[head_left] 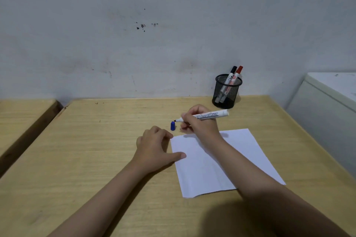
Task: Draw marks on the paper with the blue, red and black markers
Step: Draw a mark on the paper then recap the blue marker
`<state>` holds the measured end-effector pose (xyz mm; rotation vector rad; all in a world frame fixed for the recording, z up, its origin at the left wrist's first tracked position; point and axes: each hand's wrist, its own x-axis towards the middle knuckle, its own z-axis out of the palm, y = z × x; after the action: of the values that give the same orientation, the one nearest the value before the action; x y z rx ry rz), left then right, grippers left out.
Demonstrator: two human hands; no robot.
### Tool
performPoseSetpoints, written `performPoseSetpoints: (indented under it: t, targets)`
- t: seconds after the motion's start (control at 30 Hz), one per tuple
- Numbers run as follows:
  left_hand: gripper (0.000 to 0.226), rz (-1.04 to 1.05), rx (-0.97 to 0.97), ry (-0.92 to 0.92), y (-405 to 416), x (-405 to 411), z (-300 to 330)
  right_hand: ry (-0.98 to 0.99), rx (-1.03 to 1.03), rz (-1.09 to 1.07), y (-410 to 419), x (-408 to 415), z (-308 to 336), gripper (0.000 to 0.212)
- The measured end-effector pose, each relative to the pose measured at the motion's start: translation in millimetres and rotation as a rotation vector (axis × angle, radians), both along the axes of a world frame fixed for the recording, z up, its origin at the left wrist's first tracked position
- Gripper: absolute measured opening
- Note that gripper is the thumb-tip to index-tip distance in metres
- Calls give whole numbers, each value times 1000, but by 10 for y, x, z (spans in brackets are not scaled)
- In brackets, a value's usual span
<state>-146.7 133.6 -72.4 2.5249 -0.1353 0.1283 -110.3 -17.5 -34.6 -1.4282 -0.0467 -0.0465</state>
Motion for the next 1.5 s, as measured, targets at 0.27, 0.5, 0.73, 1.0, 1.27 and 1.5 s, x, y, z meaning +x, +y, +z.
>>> performPoseSetpoints:
  t: [0.27, 0.5, 0.73, 1.0, 1.27, 1.5]
  targets:
    - [69, -20, -18, -33, 56, 12, -52, 65, -69, -9, -9, -3, -323, 26]
    - [57, -32, -36, 7, 136, 63, 19, 75, -100, -54, 36, 63, -347, 28]
    - [61, -58, 26, -4, 146, 79, 35, 26, -154, -24, 28, 54, -370, 28]
    - [62, -42, 120, -38, 200, 109, 1, -4, -166, -14, 41, 60, -394, 34]
    - [55, -21, 10, -7, 213, 178, -31, -19, -180, -15, 58, 53, -398, 30]
    - [55, -15, 10, -10, 211, 188, -40, -17, -220, 8, 69, 69, -410, 31]
